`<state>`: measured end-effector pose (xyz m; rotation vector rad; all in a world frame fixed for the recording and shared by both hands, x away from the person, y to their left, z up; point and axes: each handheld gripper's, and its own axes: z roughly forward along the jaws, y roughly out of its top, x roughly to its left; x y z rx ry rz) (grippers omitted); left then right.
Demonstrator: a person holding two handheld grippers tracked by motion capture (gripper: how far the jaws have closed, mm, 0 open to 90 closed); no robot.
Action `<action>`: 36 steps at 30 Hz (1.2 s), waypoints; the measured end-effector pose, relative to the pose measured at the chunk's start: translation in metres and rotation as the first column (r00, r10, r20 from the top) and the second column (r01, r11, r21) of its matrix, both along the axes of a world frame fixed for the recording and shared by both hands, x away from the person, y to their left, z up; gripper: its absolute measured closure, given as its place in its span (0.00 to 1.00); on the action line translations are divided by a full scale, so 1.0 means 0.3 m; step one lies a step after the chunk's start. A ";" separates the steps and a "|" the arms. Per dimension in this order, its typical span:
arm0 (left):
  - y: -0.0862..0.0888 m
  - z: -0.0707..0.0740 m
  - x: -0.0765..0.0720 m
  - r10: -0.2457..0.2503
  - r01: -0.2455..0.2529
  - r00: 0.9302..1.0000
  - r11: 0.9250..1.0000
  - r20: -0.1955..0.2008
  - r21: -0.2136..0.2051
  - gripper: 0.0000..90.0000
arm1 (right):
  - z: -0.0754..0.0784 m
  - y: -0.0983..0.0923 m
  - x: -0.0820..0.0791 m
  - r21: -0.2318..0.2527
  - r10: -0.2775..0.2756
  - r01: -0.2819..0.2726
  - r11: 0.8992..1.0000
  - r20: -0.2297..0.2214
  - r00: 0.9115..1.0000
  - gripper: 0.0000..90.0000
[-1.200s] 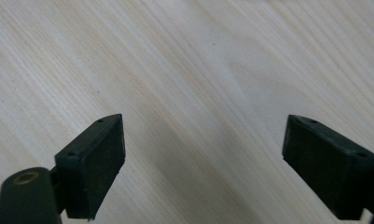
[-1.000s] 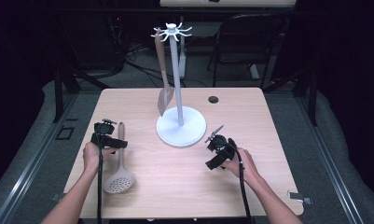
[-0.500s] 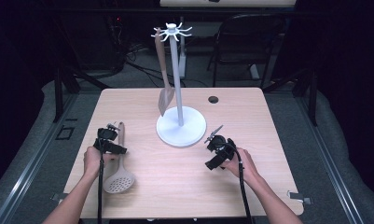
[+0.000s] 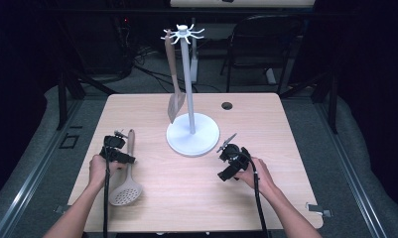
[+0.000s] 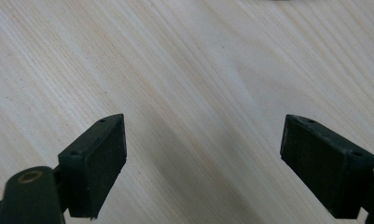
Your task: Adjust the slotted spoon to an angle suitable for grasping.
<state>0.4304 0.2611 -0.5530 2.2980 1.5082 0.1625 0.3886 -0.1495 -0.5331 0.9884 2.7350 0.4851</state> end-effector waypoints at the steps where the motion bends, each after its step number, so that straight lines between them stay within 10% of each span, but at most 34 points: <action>1: -0.002 0.000 0.001 -0.004 0.004 1.000 1.000 -0.002 -0.001 0.66 | 0.000 0.001 0.000 0.001 0.000 0.000 1.000 0.000 1.000 0.16; 18: -0.062 0.007 0.013 -0.124 0.123 0.992 0.991 0.010 0.055 0.74 | -0.002 -0.001 -0.001 -0.006 0.009 -0.009 1.000 -0.012 1.000 0.16; 36: -0.059 0.020 0.042 -0.109 0.106 0.994 0.990 0.018 0.096 0.73 | -0.014 0.007 0.000 -0.018 0.019 -0.019 1.000 -0.025 1.000 0.16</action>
